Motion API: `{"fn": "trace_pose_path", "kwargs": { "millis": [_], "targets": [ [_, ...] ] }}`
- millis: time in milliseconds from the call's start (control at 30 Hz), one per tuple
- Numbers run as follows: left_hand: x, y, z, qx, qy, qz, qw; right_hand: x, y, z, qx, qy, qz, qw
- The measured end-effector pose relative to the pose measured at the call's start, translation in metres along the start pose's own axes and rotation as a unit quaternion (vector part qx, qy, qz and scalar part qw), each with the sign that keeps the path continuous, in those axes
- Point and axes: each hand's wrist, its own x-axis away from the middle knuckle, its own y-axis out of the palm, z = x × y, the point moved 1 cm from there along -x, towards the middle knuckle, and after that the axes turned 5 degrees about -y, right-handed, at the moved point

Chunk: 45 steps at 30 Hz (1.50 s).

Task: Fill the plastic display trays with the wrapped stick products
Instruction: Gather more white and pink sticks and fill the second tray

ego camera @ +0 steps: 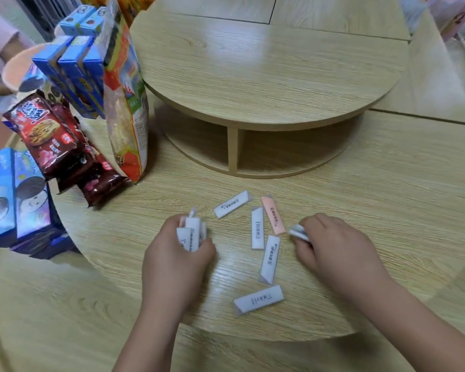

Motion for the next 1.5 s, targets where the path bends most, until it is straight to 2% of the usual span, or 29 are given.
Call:
{"fn": "trace_pose_path", "kwargs": {
  "millis": [133, 267, 367, 500, 700, 1033, 1267, 1400, 1500],
  "targets": [
    [-0.005, 0.010, 0.008, 0.052, 0.009, -0.025, 0.998, -0.018, -0.005, -0.005, -0.082, 0.092, 0.018, 0.992],
    [-0.014, 0.018, 0.020, 0.021, 0.049, -0.020, 0.998, -0.036, 0.004, -0.023, -0.126, 0.117, -0.003, 0.985],
    [-0.028, 0.021, 0.030, -0.033, 0.088, -0.007, 0.996, -0.043, 0.011, -0.040, -0.109, 0.147, -0.006, 0.983],
    [-0.047, 0.026, 0.040, -0.130, 0.148, -0.008, 0.980, -0.047, 0.022, -0.055, -0.025, 0.180, -0.037, 0.983],
    [-0.058, 0.032, 0.045, -0.181, 0.168, -0.019, 0.969, -0.056, 0.019, -0.056, -0.035, 0.210, -0.066, 0.975],
    [-0.062, 0.019, 0.042, -0.202, 0.159, -0.052, 0.965, -0.063, 0.011, -0.035, -0.113, 0.160, -0.091, 0.976],
    [-0.043, 0.003, 0.019, -0.150, 0.145, -0.022, 0.978, -0.059, 0.016, -0.034, -0.138, 0.100, -0.054, 0.984],
    [-0.037, 0.000, 0.012, -0.104, 0.108, -0.045, 0.988, -0.056, 0.006, -0.024, -0.195, 0.084, -0.065, 0.975],
    [-0.036, -0.003, 0.013, -0.108, 0.106, -0.064, 0.986, -0.050, -0.015, -0.006, -0.240, 0.038, -0.076, 0.967]
  ]
}}
